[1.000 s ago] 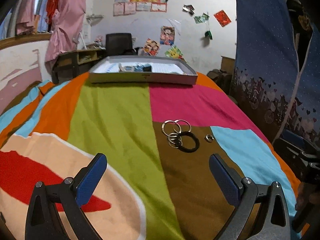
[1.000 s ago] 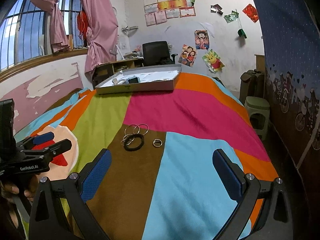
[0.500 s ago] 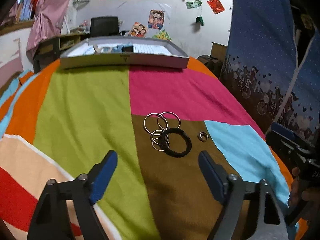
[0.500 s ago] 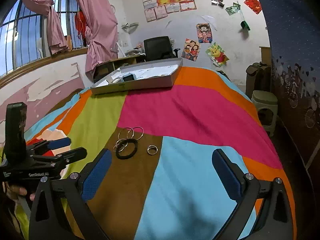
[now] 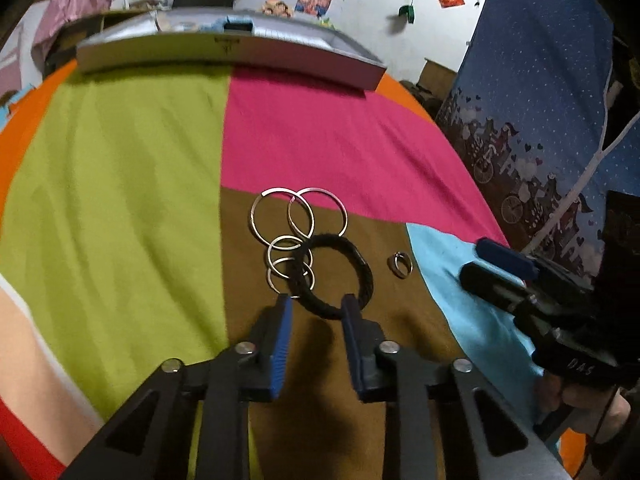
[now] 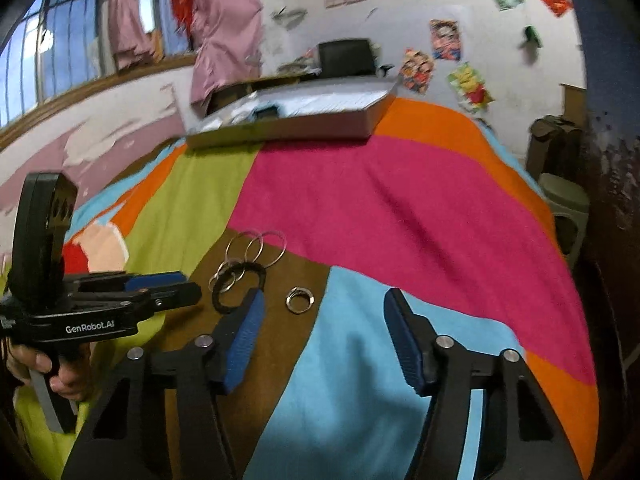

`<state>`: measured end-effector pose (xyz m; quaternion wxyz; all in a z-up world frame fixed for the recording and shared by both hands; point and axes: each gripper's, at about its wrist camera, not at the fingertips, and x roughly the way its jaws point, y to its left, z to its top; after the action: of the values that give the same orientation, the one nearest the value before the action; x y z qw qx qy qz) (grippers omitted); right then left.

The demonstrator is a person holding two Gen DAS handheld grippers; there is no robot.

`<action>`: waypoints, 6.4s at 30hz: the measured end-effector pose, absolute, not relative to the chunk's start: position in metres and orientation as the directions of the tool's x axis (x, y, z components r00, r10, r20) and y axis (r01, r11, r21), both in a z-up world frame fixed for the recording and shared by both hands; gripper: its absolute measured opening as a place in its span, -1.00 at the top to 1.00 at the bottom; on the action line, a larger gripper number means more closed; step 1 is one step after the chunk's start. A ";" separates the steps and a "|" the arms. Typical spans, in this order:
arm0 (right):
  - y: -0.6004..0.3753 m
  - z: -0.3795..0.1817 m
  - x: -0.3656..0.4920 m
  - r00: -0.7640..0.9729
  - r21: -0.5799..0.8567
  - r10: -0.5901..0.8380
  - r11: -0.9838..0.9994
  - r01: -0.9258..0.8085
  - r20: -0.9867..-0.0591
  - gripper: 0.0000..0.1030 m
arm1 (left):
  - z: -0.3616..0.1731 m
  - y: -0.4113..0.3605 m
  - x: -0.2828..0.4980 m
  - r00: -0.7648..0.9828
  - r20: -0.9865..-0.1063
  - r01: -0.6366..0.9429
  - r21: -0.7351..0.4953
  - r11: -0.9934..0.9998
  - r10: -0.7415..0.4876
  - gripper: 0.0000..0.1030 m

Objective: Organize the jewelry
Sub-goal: 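Grasp the black hair tie with the left gripper while the right gripper grasps the small silver ring, then release the silver ring into the tray with the right gripper while the left lifts the hair tie, then lower the black hair tie into the tray with the left gripper and release, then withdraw both grippers back toward the silver key rings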

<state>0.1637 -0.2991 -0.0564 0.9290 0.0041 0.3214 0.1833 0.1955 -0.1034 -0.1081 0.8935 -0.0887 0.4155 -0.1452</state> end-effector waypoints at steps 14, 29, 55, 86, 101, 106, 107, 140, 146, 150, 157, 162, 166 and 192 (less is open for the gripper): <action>-0.264 -0.087 0.202 0.593 0.143 0.403 0.888 -0.436 -0.697 0.29 | -0.126 -0.108 0.217 0.557 -0.770 0.123 -0.294 0.948 -0.311 0.85; -0.262 -0.093 0.188 0.614 0.142 0.386 0.902 -0.408 -0.688 0.65 | -0.097 -0.096 0.195 0.614 -0.732 0.190 -0.228 0.955 -0.297 0.91; -0.240 0.011 0.253 0.755 0.095 0.422 0.895 -0.437 -0.502 0.65 | 0.021 -0.013 0.286 0.819 -0.561 -0.006 -0.218 0.976 -0.120 0.92; -0.156 0.013 0.367 0.753 0.111 0.400 0.907 -0.405 -0.522 0.45 | -0.002 0.041 0.360 0.803 -0.593 -0.213 -0.188 0.959 0.062 -0.44; -0.197 0.060 0.297 0.834 0.162 0.397 0.918 -0.362 -0.384 -0.28 | 0.040 0.033 0.248 0.918 -0.397 -0.131 -0.264 0.956 0.016 -0.97; -0.205 0.080 0.249 0.870 0.152 0.381 0.924 -0.350 -0.314 -0.59 | 0.055 0.015 0.197 0.951 -0.310 -0.084 -0.189 0.978 0.022 -1.00; -0.206 0.084 0.240 0.875 0.148 0.376 0.926 -0.347 -0.303 -0.68 | 0.057 0.013 0.189 0.953 -0.301 -0.080 -0.182 0.980 0.022 -1.00; -0.249 0.034 0.048 0.908 0.111 0.235 0.972 -0.209 -0.347 -0.87 | 0.008 0.005 0.045 0.935 -0.354 -0.010 -0.114 0.993 -0.031 -1.00; -0.248 0.018 0.037 0.920 0.083 0.190 0.982 -0.171 -0.343 -0.87 | -0.012 0.009 0.040 0.920 -0.391 -0.026 -0.145 0.989 -0.033 -1.00; -0.247 0.009 0.035 0.912 0.065 0.166 0.986 -0.152 -0.376 -0.89 | -0.021 0.010 0.042 0.908 -0.419 -0.030 -0.127 0.991 -0.026 -1.00; -0.257 -0.007 0.046 0.888 0.110 0.156 0.987 -0.120 -0.433 -0.96 | -0.037 0.006 0.057 0.876 -0.479 -0.014 -0.129 0.992 -0.050 -1.00; -0.261 -0.015 0.058 0.876 0.115 0.158 0.986 -0.118 -0.455 -0.96 | -0.054 0.001 0.078 0.839 -0.530 0.038 -0.170 0.985 -0.124 -1.00; -0.263 -0.020 0.068 0.864 0.114 0.167 0.985 -0.128 -0.475 -0.96 | -0.069 -0.005 0.101 0.811 -0.567 0.047 -0.184 0.982 -0.145 -1.00; -0.283 -0.041 0.182 0.811 0.160 0.298 0.955 -0.251 -0.503 -0.85 | -0.089 -0.068 0.185 0.777 -0.578 0.213 -0.129 0.969 -0.248 -0.69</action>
<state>0.1820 -0.2827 -0.0414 0.9507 0.0428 0.2712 0.1444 0.1848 -0.0683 -0.0887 0.9422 -0.0282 0.3106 -0.1221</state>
